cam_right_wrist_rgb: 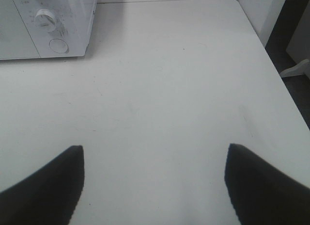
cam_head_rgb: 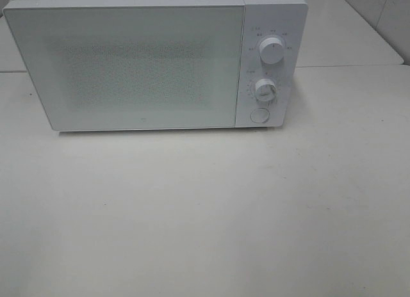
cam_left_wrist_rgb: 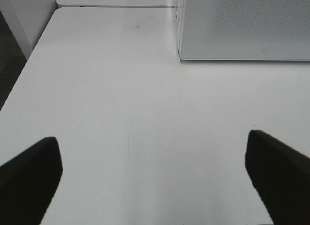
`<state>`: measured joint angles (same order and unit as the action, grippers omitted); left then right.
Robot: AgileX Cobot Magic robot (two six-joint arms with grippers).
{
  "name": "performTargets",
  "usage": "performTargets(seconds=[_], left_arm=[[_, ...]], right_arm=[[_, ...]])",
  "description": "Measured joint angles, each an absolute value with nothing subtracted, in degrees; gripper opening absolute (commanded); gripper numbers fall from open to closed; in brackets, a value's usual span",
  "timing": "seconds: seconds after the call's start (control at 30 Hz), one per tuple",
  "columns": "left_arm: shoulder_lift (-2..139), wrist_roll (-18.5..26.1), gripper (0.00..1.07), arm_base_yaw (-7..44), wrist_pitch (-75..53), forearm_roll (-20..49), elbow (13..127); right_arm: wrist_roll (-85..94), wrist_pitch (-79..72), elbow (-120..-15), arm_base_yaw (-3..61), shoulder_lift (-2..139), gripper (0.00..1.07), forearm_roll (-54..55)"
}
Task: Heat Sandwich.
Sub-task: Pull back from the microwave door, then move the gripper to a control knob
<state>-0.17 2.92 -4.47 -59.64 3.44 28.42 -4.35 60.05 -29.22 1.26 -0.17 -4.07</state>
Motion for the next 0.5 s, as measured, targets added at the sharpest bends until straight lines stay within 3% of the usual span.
performTargets(seconds=[0.5], left_arm=[[-0.2, 3.1, 0.97, -4.5, -59.6, 3.3, 28.4]], right_arm=[[-4.4, 60.0, -29.2, 1.3, -0.2, 0.76, -4.1]])
